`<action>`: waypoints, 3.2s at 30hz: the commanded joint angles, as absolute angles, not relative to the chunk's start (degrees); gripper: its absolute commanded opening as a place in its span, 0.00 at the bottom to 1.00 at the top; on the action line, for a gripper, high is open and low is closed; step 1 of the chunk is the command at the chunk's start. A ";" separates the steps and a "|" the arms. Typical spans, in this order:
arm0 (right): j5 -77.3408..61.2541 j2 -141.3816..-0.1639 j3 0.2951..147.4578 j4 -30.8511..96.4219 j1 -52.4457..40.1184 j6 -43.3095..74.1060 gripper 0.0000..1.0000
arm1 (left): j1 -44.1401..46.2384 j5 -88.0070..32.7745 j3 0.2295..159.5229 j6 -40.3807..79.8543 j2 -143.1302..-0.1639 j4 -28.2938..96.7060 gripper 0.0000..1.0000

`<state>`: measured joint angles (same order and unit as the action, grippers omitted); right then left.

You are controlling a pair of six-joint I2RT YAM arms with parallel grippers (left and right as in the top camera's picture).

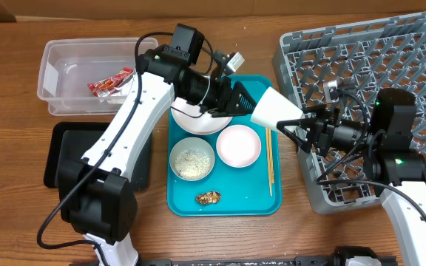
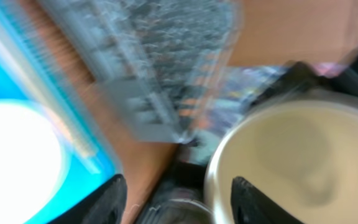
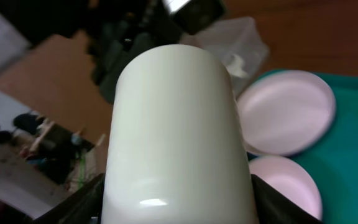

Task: Sort waste into correct bins and load items into the dishwasher

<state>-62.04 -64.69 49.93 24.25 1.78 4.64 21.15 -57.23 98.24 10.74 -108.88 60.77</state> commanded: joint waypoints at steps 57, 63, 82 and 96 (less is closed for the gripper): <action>-18.81 -88.29 85.45 65.39 37.56 9.58 1.00 | 1.65 4.84 99.04 22.74 -92.25 77.78 1.00; -19.18 -84.42 85.62 70.78 24.64 5.52 1.00 | 1.89 4.82 99.04 22.76 -92.25 77.71 1.00; -18.72 -87.42 70.11 60.90 -17.63 6.83 0.91 | 1.89 3.38 99.04 22.74 -92.25 77.71 1.00; -16.03 -97.60 63.90 50.54 -24.27 13.98 0.68 | 1.89 3.16 99.04 22.74 -92.25 77.71 1.00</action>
